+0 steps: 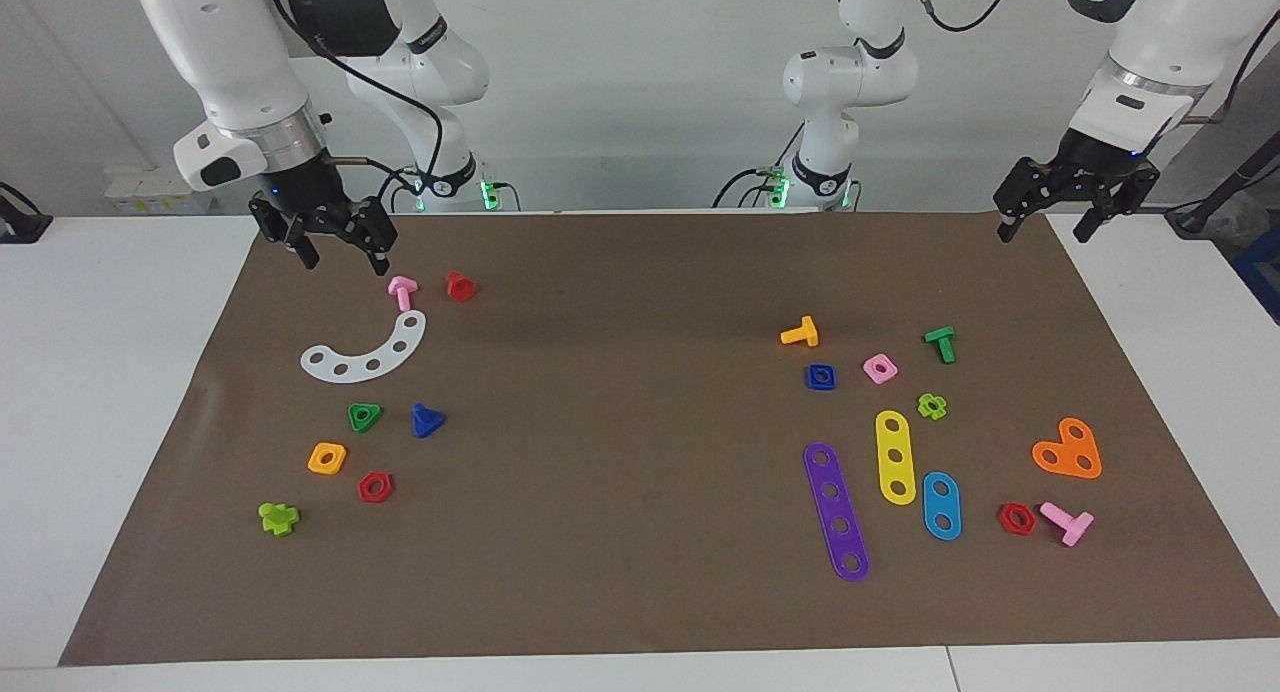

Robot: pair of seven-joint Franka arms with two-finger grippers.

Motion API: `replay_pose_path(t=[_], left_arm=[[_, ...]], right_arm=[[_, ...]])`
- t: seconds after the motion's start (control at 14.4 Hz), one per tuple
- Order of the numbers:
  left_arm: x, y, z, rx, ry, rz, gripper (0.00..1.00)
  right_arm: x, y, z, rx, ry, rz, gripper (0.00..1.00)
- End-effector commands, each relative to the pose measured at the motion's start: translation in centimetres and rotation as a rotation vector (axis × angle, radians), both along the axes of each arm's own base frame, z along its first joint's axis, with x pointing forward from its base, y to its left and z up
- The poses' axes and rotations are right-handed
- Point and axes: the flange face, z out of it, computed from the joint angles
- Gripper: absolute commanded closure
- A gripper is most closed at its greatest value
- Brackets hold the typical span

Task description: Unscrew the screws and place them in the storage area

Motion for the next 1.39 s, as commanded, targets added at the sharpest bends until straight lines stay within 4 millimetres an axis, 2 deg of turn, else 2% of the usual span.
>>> replay_pose_path(t=[0.0,0.07,0.21,0.55,0.76,1.32], left_arm=[[-1.1,0.1,0.1,-0.008,0.001,0.011,0.00],[-1.1,0.1,0.1,-0.008,0.001,0.011,0.00],[-1.1,0.1,0.1,-0.008,0.001,0.011,0.00],[-1.1,0.1,0.1,-0.008,0.001,0.011,0.00],[-1.1,0.1,0.1,-0.008,0.001,0.011,0.00],[-1.1,0.1,0.1,-0.008,0.001,0.011,0.00]], right_arm=[[-0.2,-0.5,1.0,0.023,0.017,0.014,0.02],[-0.2,-0.3,2.5,0.026,0.011,0.019,0.02],[-0.5,-0.4,2.8,0.014,0.027,0.026,0.01],[0.0,-0.2,1.8,-0.039,0.021,0.087,0.02],[1.3,-0.2,1.3,-0.056,-0.005,0.084,0.02],[0.0,0.2,0.1,-0.044,0.038,0.086,0.00]])
